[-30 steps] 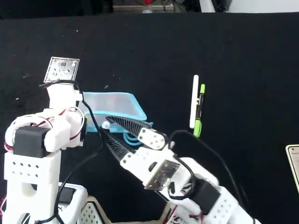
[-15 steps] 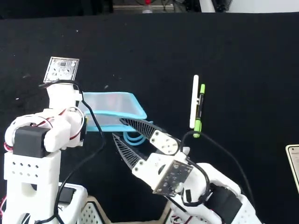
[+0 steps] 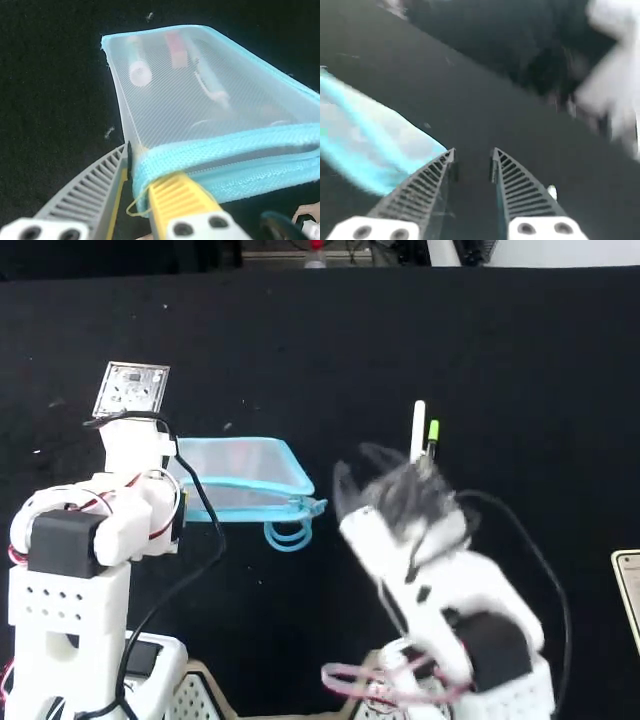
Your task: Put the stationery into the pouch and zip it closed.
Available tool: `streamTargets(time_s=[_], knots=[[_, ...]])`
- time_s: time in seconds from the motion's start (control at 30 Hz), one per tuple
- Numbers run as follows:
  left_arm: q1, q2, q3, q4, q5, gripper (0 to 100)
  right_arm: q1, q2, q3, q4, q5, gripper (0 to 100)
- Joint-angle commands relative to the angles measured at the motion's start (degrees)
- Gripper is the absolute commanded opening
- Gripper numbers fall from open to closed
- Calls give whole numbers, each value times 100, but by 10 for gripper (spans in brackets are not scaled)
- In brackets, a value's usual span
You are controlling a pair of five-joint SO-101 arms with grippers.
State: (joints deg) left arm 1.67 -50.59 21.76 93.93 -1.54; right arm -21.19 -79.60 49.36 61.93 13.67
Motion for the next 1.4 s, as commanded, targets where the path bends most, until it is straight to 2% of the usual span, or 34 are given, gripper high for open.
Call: streamTargets(time_s=[0.0,0.1,0.27,0.63,0.77,1.2,1.37], knots=[[75,-97,-84,18,-53,30,1354,1042,-268,18,-712,106],[75,-97,-84,18,-53,30,1846,1930,-409,0,-1055,106],[75,-97,-84,18,-53,30,2189,3644,-1138,-9,-1187,106],[75,-97,-75,26,-53,30,2286,7169,-3345,9,-1196,106],[75,-97,-75,26,-53,30,2523,8189,-4259,26,-1618,106],[75,-97,-75,18,-53,30,2664,11002,-6985,44,-1714,106],[75,-97,-75,18,-53,30,2699,11802,-8171,615,-1714,106]])
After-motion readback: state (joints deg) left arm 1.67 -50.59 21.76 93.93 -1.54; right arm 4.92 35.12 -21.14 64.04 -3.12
